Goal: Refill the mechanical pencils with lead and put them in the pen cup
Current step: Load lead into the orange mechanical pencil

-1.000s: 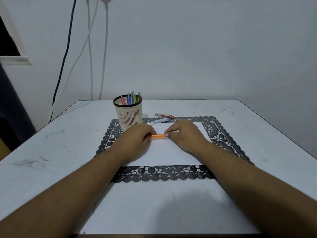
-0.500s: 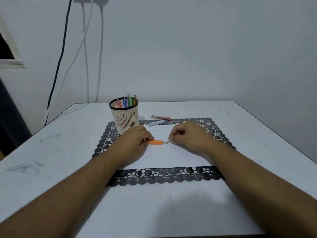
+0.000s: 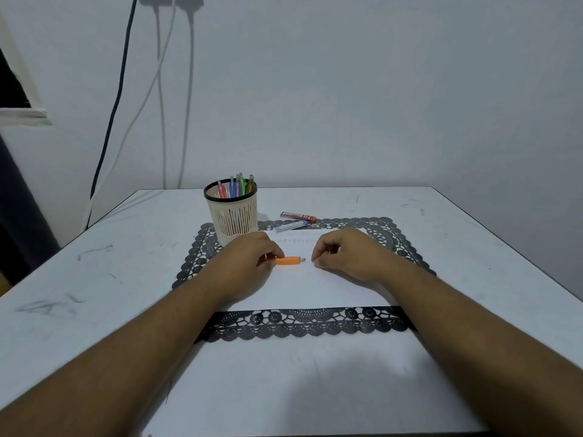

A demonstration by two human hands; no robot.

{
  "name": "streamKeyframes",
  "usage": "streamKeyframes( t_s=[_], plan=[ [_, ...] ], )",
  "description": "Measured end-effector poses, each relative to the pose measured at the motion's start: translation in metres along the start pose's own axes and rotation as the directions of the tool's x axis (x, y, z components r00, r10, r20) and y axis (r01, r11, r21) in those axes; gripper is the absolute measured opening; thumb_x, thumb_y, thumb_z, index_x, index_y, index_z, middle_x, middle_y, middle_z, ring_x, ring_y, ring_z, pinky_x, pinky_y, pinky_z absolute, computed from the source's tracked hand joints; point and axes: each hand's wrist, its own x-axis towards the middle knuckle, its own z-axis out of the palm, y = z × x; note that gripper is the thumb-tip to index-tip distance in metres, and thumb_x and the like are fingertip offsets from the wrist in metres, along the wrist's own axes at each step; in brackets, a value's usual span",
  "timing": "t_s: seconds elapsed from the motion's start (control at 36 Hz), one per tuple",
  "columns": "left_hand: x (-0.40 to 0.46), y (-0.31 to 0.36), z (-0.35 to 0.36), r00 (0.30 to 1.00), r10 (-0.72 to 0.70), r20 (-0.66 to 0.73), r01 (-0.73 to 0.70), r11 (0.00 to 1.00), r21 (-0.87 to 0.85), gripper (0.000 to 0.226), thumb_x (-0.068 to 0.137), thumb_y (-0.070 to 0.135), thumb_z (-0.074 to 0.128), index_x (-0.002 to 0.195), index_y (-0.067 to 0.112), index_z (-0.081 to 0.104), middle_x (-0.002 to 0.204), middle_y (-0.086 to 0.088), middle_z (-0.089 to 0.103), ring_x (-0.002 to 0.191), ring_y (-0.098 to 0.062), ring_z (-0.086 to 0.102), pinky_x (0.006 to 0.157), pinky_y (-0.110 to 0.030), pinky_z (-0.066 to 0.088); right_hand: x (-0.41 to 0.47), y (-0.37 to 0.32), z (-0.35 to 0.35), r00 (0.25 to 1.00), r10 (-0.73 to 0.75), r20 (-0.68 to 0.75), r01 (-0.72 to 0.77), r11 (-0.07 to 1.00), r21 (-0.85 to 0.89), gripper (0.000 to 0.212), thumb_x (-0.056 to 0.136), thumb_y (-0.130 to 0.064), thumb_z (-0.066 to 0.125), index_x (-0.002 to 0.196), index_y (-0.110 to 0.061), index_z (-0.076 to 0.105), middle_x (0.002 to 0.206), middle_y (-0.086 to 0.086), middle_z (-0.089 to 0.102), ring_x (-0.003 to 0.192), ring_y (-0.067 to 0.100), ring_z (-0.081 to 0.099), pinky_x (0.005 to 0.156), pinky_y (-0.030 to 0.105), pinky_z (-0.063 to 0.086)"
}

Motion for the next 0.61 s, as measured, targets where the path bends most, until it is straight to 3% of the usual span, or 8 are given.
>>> streamKeyframes(
  t_s=[0.11, 0.31, 0.44, 0.53, 0.61],
  plan=[
    [0.0, 0.0, -0.001, 1.0, 0.0, 0.014, 0.0, 1.0, -0.013, 0.023, 0.097, 0.013, 0.066, 0.116, 0.021, 0.076, 0.099, 0.013, 0.059, 0.087, -0.001, 0.053, 0.077, -0.005, 0.035, 0.001, 0.001, -0.002, 1.0, -0.014, 0.005, 0.015, 0.997, -0.081, 0.006, 0.09, -0.02, 0.078, 0.086, -0.024, 0.078, 0.078, -0.013, 0.071, 0.064, -0.006, 0.054, 0.06, 0.009, 0.041],
    [0.0, -0.002, -0.002, 0.996, 0.056, 0.073, -0.054, 0.998, -0.025, 0.023, 0.097, 0.018, 0.065, 0.116, 0.028, 0.075, 0.101, 0.018, 0.06, 0.093, 0.002, 0.054, 0.078, -0.017, 0.041, 0.013, 0.0, 0.009, 0.998, 0.01, -0.066, -0.017, 0.994, -0.104, 0.011, 0.094, -0.027, 0.074, 0.085, -0.021, 0.073, 0.073, -0.01, 0.065, 0.06, -0.001, 0.051, 0.056, 0.017, 0.038],
    [-0.001, 0.0, 0.0, 0.993, 0.078, 0.09, -0.073, 0.996, -0.054, 0.026, 0.098, 0.018, 0.063, 0.118, 0.03, 0.075, 0.1, 0.02, 0.057, 0.095, 0.002, 0.055, 0.081, -0.023, 0.048, 0.021, -0.007, 0.025, 0.995, 0.009, -0.095, -0.012, 1.0, -0.028, 0.014, 0.093, -0.025, 0.075, 0.079, -0.021, 0.072, 0.071, -0.007, 0.068, 0.065, 0.009, 0.058, 0.065, 0.031, 0.047],
    [0.0, 0.0, 0.001, 0.992, 0.08, 0.097, -0.076, 0.996, -0.046, 0.025, 0.098, 0.02, 0.063, 0.117, 0.03, 0.074, 0.099, 0.018, 0.057, 0.092, -0.001, 0.056, 0.08, -0.029, 0.05, 0.021, -0.012, 0.029, 0.996, -0.007, -0.087, 0.005, 1.0, -0.024, 0.015, 0.093, -0.022, 0.073, 0.078, -0.023, 0.072, 0.071, -0.009, 0.068, 0.066, 0.008, 0.059, 0.066, 0.031, 0.047],
    [0.0, 0.0, 0.002, 0.992, 0.073, 0.1, -0.069, 0.997, -0.036, 0.025, 0.098, 0.021, 0.062, 0.119, 0.031, 0.074, 0.098, 0.017, 0.056, 0.09, -0.002, 0.056, 0.079, -0.03, 0.05, 0.019, -0.006, 0.026, 0.993, 0.041, -0.108, -0.023, 0.986, 0.163, 0.016, 0.094, -0.017, 0.07, 0.079, -0.022, 0.074, 0.078, 0.002, 0.073, 0.074, 0.014, 0.064, 0.074, 0.04, 0.053]
  ],
)
